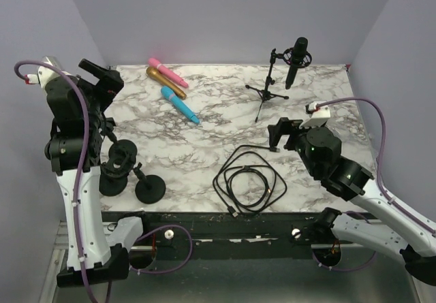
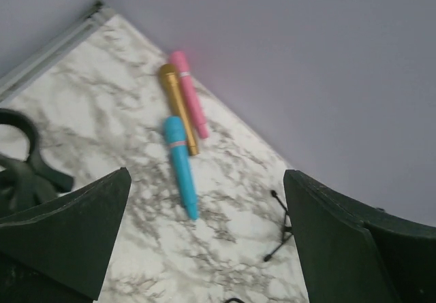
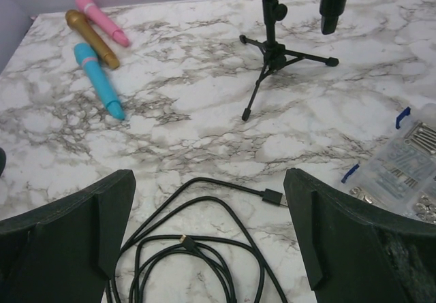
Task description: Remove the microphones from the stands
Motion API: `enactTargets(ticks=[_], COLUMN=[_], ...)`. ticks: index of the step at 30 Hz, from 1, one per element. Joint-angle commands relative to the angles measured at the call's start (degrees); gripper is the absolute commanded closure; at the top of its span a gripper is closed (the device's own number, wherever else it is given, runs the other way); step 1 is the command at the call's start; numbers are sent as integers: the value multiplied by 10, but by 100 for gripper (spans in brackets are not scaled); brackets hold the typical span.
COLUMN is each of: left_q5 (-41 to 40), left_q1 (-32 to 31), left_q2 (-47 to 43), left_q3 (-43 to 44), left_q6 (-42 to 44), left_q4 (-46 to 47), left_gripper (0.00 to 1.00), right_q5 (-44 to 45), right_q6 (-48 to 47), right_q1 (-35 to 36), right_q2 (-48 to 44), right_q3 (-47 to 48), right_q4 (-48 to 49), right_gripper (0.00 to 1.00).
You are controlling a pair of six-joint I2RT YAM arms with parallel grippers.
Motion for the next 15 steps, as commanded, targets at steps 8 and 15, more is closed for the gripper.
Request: enactTargets(ticks=[8, 15], left_q5=[343, 404], left_q1=[-51, -138], left_q2=[27, 64], left_q3=[-107, -131], left_q6=[35, 91], left_q4=[255, 264], left_gripper=[1, 1], right_q5=[141, 60], right_q6=[48, 28], right_q1=[-6, -133], right_q2=[86, 210], right_q3=[47, 143], right_q4=[-66, -51], right_gripper=[0, 0])
